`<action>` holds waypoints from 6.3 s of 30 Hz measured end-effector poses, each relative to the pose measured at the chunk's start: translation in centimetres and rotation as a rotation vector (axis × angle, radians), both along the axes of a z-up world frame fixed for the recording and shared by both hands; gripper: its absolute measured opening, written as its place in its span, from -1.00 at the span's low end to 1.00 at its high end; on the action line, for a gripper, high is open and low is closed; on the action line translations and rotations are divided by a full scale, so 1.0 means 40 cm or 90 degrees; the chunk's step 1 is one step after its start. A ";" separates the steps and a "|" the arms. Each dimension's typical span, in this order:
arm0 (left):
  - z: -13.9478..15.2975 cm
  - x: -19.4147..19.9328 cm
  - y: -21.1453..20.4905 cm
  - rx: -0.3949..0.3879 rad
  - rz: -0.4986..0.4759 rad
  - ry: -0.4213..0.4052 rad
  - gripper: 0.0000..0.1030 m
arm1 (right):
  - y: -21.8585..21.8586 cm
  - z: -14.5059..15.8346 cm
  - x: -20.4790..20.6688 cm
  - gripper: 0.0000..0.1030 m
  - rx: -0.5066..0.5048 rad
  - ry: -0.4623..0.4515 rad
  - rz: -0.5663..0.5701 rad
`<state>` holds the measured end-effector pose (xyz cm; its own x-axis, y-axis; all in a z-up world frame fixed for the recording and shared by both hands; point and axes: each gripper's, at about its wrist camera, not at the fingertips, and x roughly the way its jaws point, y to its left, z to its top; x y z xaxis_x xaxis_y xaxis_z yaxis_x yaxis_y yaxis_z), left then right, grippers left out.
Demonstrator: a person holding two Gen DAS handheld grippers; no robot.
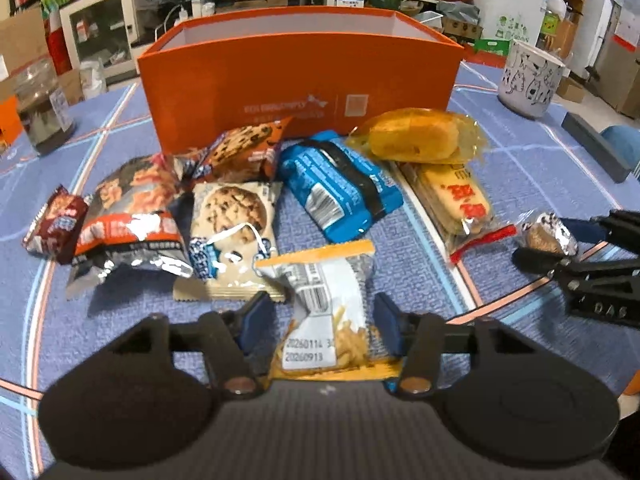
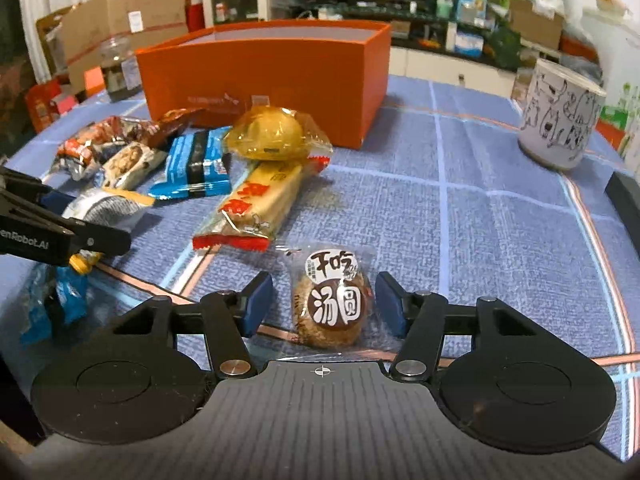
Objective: Organize snacks
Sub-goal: 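Carry both packs over the orange box and open both tools, then grasp the blue cookie pack on the tablecloth with the left tool, then hold the blue pack with the left tool while the right tool grasps the yellow bread bag, then carry both packs over the orange box and open both tools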
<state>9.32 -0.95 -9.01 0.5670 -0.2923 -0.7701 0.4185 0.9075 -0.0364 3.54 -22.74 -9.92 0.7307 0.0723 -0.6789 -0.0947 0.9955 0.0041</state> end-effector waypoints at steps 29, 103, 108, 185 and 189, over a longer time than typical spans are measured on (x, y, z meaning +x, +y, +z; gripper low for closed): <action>0.187 0.537 -0.127 -0.114 0.022 -0.072 -0.30 | 0.050 0.176 0.543 -0.53 0.032 -0.138 0.021; 0.010 -0.106 0.025 -0.060 0.075 0.013 0.35 | -0.048 -0.013 0.151 0.69 0.024 0.025 -0.078; 0.007 -0.107 0.014 -0.043 0.078 0.010 0.35 | -0.072 0.010 0.101 0.68 0.063 -0.003 -0.044; 0.228 0.509 -0.124 -0.136 0.074 -0.092 -0.06 | 0.042 0.174 0.555 -0.55 0.043 -0.109 0.055; 0.190 0.535 -0.129 -0.116 0.087 -0.100 0.32 | 0.054 0.153 0.576 -0.21 0.037 -0.109 0.059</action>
